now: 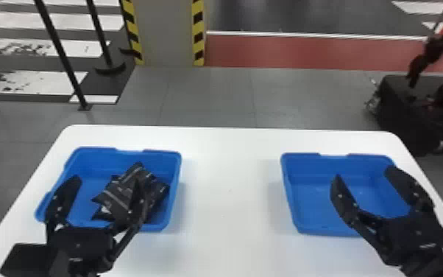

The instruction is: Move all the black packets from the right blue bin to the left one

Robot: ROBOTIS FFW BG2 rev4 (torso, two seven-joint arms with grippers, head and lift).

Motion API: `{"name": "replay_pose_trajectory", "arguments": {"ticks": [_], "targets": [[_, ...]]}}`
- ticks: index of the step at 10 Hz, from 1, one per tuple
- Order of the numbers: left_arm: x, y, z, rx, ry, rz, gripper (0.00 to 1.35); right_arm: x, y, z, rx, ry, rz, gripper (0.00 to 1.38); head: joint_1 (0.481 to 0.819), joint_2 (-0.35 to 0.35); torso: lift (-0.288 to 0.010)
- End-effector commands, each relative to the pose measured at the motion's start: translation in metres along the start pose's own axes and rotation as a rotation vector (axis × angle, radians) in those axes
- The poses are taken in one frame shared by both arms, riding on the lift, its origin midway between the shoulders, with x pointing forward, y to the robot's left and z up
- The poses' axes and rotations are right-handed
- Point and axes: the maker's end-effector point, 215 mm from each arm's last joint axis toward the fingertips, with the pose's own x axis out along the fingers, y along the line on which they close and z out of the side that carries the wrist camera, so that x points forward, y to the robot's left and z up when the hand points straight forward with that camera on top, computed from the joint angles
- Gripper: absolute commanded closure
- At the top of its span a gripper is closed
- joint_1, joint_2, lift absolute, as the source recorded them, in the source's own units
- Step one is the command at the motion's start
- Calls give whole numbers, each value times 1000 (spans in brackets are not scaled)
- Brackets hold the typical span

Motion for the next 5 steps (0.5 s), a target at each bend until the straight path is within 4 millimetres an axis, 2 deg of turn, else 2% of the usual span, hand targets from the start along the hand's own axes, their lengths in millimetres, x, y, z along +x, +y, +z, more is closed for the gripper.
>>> {"name": "replay_pose_trajectory", "arguments": {"ticks": [1, 5], "targets": [[0, 0, 2, -1, -7, 3, 81, 1, 0, -6, 6, -21, -2, 148, 695, -3, -110], [1, 1, 5, -14, -19, 1, 82, 5, -4, -3, 17, -89, -12, 148, 695, -5, -110]]}}
